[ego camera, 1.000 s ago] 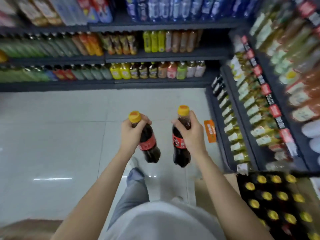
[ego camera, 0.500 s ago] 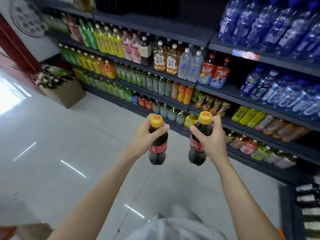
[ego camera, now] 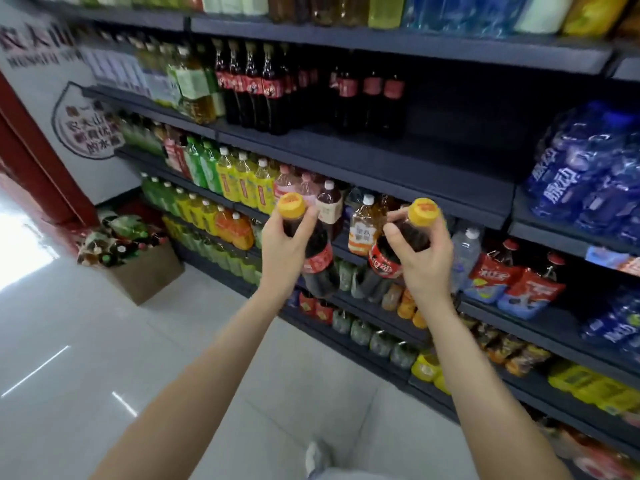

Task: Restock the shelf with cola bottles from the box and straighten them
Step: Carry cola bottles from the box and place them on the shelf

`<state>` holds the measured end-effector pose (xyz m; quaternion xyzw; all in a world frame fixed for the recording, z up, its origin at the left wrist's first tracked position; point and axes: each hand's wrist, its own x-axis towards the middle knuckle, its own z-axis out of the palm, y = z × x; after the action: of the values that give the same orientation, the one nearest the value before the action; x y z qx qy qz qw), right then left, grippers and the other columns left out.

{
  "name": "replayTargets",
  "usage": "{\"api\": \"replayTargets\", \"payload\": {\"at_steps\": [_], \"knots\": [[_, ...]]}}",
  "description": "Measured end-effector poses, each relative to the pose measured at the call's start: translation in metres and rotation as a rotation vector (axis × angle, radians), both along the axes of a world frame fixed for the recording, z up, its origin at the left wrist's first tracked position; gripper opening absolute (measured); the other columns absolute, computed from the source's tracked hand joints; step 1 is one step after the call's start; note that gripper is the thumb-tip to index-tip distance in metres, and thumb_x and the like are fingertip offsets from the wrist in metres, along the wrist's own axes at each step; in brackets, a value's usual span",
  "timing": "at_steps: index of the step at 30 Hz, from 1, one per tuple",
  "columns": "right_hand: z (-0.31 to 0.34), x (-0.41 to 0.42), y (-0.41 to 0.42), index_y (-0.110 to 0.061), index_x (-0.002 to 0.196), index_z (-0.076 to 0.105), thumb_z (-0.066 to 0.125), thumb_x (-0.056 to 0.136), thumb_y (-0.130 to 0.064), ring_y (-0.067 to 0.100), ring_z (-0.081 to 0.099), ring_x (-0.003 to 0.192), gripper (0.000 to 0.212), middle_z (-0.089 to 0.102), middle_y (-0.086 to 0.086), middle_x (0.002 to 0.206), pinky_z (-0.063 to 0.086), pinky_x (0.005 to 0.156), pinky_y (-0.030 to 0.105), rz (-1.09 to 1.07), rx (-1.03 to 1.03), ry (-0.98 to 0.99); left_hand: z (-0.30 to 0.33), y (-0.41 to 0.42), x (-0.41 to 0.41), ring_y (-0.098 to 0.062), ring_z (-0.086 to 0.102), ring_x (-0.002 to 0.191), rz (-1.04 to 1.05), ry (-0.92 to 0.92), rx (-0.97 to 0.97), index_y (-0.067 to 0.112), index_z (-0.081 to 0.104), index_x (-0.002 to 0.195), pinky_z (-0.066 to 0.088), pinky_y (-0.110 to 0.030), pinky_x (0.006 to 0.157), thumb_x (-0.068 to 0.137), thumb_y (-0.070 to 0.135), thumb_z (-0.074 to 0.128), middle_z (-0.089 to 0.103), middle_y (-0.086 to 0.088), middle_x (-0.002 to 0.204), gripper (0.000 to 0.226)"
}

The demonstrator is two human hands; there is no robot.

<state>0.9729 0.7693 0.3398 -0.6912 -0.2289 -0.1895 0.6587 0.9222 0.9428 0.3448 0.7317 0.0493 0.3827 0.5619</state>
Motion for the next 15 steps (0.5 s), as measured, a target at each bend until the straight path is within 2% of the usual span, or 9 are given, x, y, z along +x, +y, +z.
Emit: {"api": "replayTargets", "payload": {"at_steps": [7, 11, 15], "knots": [[0.04, 0.152, 0.081, -0.006, 0.096, 0.06, 0.068, 0.085, -0.013, -0.008, 0.057, 0.087, 0.015, 0.062, -0.018, 0.09, 0.039, 0.082, 0.008, -0.233, 0.063, -0.107, 0.048, 0.085, 0.168, 0.002, 0.057, 0.082, -0.063, -0.199, 0.099, 0.002, 0.06, 0.092, 0.042, -0.013, 0.078, 0.091, 0.023, 0.058, 0.059, 0.011, 0.085, 0.021], [0.046, 0.224, 0.124, -0.003, 0.097, 0.06, 0.068, 0.085, -0.02, -0.005, 0.058, 0.086, 0.023, 0.062, -0.016, 0.09, 0.042, 0.082, 0.012, -0.293, 0.029, -0.109, 0.052, 0.119, 0.256, 0.003, 0.057, 0.081, -0.123, -0.206, 0.107, 0.003, 0.06, 0.091, 0.041, -0.013, 0.078, 0.091, 0.017, 0.06, 0.059, 0.013, 0.084, 0.014], [0.045, 0.281, 0.159, -0.011, 0.097, 0.059, 0.069, 0.084, -0.029, 0.008, 0.063, 0.087, 0.024, 0.066, -0.005, 0.091, 0.047, 0.083, 0.02, -0.337, -0.017, -0.083, 0.05, 0.143, 0.329, 0.003, 0.058, 0.083, -0.204, -0.198, 0.073, 0.005, 0.061, 0.093, 0.042, -0.012, 0.08, 0.09, 0.022, 0.063, 0.06, 0.013, 0.085, 0.017]]}}
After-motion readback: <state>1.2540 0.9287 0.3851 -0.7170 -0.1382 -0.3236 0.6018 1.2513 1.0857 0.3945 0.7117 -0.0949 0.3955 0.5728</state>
